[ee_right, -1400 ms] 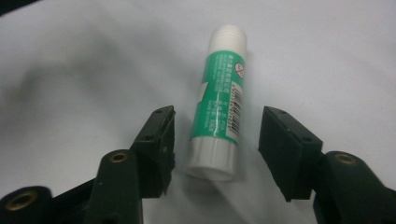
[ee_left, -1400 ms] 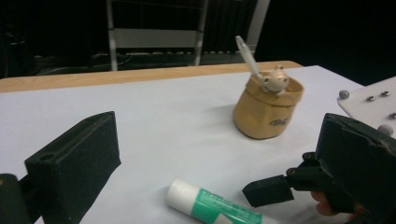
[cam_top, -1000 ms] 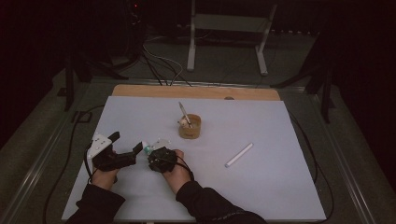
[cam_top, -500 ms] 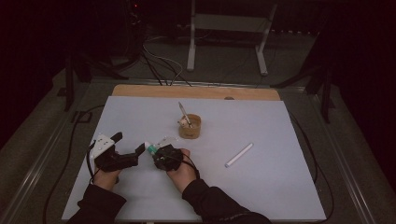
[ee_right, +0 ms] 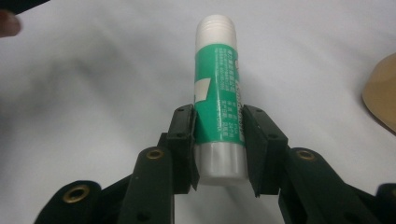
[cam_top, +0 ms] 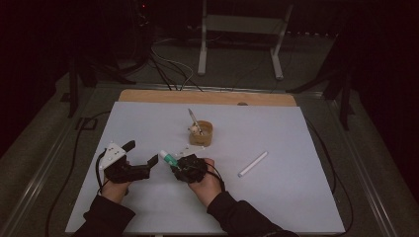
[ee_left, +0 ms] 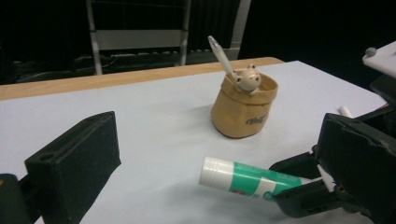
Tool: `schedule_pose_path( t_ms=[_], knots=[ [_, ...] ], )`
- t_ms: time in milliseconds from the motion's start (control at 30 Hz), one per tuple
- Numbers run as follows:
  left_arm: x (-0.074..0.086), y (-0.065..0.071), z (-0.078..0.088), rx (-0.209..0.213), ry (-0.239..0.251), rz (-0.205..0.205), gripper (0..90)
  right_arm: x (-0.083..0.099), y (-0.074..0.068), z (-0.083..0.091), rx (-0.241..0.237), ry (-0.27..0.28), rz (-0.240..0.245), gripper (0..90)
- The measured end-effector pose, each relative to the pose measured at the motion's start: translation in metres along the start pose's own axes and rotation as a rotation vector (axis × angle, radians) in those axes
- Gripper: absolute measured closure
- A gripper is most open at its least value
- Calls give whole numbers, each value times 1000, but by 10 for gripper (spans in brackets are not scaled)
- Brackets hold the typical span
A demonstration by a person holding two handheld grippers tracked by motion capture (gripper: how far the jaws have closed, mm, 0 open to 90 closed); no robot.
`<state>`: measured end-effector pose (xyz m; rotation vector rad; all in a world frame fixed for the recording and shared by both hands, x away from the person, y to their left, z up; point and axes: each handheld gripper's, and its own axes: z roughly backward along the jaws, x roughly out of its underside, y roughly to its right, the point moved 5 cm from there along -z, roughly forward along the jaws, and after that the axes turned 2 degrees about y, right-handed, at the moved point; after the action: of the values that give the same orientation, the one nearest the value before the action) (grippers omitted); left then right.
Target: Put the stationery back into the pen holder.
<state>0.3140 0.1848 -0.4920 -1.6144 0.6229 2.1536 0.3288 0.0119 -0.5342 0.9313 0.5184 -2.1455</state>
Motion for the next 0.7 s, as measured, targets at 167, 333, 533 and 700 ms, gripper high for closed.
schedule_pose_path(
  t_ms=[167, 333, 533, 700],
  knots=[
    [0, 7, -2, 59, -14, -22, 5, 6, 2, 18, -24, 23, -10, 665],
    [0, 20, -6, 129, -39, -51, 5, 15, 11, 37, -18, 36, -3, 665],
    [1, 32, -10, 212, -63, -58, 5, 23, 24, 53, -12, 52, -31, 665],
    [3, 41, -12, 311, -98, -57, 5, 31, 34, 64, 2, 59, -46, 665]
  ],
)
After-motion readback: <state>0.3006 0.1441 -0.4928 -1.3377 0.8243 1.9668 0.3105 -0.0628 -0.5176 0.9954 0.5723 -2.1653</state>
